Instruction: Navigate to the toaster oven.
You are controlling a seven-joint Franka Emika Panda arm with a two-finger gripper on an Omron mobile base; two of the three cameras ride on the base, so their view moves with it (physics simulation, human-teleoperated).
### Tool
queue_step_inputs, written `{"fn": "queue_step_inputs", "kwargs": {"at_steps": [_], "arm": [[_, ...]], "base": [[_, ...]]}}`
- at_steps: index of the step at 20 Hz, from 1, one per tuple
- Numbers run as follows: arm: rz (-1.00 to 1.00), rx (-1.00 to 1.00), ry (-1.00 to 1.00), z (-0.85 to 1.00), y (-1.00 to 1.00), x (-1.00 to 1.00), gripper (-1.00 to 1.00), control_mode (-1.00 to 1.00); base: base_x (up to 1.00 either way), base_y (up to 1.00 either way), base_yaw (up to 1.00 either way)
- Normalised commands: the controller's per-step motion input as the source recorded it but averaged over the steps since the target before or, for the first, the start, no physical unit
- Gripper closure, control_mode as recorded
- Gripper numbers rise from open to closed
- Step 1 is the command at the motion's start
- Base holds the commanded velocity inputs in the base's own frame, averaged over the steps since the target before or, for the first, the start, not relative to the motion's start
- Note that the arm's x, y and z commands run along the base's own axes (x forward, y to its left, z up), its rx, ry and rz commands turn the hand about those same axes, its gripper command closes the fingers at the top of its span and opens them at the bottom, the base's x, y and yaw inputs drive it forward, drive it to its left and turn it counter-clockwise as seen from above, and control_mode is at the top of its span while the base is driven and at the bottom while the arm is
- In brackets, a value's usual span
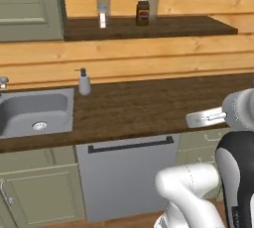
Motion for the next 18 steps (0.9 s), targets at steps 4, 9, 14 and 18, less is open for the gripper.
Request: {"fn": "queue_step_inputs", "kwargs": {"at_steps": [4,9,14,18], "arm": [[0.0,0.0,0.0,0.0,0.0,0.0,-1.0,1.0],[0.0,0.0,0.0,0.0,0.0,0.0,-1.0,1.0],[0.0,0.0,0.0,0.0,0.0,0.0,-1.0,1.0],[0.0,0.0,0.0,0.0,0.0,0.0,-1.0,1.0]], "base": [[-0.02,1.0,0.0],[0.01,1.0,-0.02],[-0.02,1.0,0.32],[0.0,1.0,0.57]]}}
